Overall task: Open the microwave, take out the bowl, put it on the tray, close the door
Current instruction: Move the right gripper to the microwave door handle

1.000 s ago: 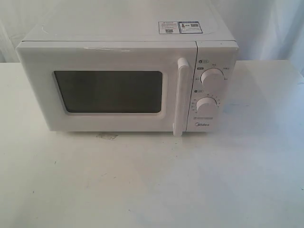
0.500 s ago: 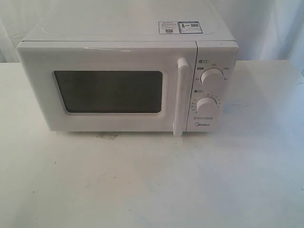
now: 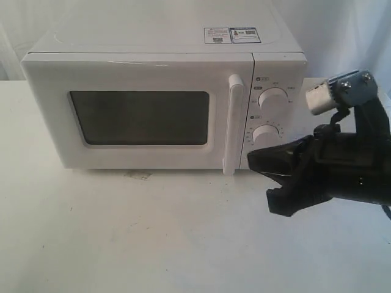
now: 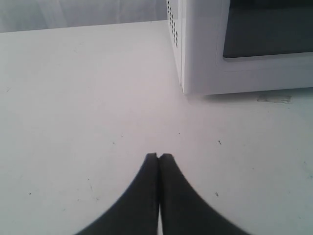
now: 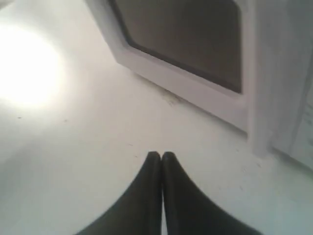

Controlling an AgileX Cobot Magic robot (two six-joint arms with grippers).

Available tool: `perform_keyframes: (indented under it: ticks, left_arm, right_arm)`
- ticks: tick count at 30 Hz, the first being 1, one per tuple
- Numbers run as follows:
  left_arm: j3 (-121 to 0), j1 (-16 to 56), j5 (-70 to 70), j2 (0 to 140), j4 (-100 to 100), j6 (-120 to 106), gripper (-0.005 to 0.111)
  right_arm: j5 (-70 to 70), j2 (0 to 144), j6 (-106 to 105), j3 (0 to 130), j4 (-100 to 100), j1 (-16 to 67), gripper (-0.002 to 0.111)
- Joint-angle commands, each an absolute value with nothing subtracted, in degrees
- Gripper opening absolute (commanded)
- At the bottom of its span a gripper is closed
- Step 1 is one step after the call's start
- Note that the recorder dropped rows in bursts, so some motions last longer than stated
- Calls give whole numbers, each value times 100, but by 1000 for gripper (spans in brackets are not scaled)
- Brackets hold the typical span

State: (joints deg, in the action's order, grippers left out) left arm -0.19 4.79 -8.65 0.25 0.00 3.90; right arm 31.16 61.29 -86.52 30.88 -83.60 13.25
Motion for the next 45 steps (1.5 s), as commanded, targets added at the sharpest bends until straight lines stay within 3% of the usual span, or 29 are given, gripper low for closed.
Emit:
perform_keyframes:
  ticks: [1,12,23,31,37,45]
  left_arm:
    - [0,468,-855,0,33,399,0]
    - [0,468,-855,0,33,399,0]
    - [0,468,-855,0,33,399,0]
    - [0,468,-855,0,33,399,0]
    - [0,468,-855,0,33,399,0]
    - [0,468,-855,0,33,399,0]
  right_arm:
    - [4297,6175,-11028,3212,-9312,1357,0]
    - [5183,7590,-12240,4224,-9226,163,1]
    - [5000,8270,-12240,4553,-9021,-65,44]
    - [5099,8375,-12240,4784,-8789,-65,49]
    - [5159,8540,-12240,4898,-8891,-44,65]
    - [5166,8854,-12240,5001,-9270,-44,65]
